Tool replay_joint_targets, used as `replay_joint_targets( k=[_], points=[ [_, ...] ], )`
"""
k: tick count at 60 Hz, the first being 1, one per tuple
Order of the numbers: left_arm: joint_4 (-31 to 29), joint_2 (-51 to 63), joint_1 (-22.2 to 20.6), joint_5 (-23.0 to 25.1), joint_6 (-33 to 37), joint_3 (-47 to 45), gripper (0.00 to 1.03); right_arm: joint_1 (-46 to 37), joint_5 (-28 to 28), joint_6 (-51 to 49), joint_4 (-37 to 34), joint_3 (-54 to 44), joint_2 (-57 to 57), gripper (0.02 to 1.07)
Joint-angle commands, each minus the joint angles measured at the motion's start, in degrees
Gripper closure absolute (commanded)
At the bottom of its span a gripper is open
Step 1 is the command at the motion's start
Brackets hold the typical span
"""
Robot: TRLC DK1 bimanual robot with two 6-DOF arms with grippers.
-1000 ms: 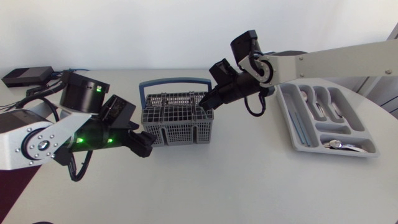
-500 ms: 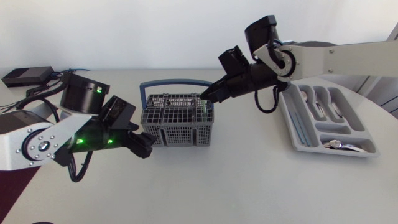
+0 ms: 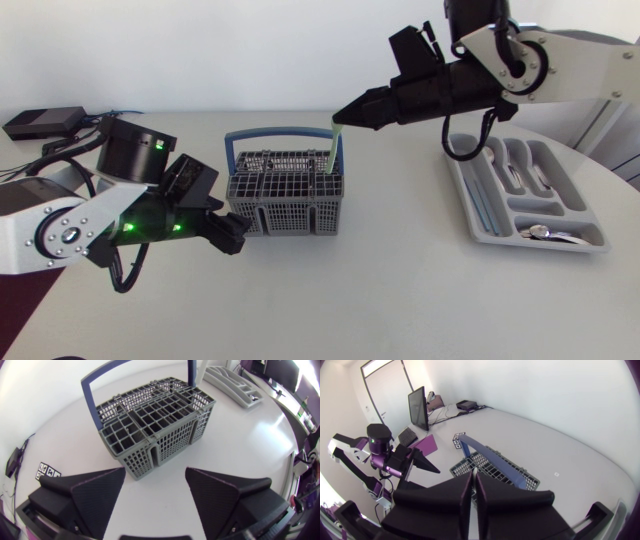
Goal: Transfer all utensils from the basket to the drawer tray.
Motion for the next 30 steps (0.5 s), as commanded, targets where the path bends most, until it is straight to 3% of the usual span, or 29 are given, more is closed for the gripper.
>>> replay_joint_targets(
  k=[1, 21, 30],
  points=[
    [-0.09, -0.54, -0.16, 0.13, 0.12, -1.46, 0.2, -1.18, -0.97, 2.07, -0.52, -1.73, -2.55, 1.01],
    [-0.97, -2.3, 0.36, 0.13, 0.3, -1.81, 0.2, -12.08, 1.14, -5.31, -9.48, -7.53, -12.22, 1.01],
    [-1.32, -2.74, 0.28, 0.13, 0.12, -1.73, 0.2, -20.25, 6.59, -13.58, -16.51, -9.02, -15.73, 1.01]
  ],
)
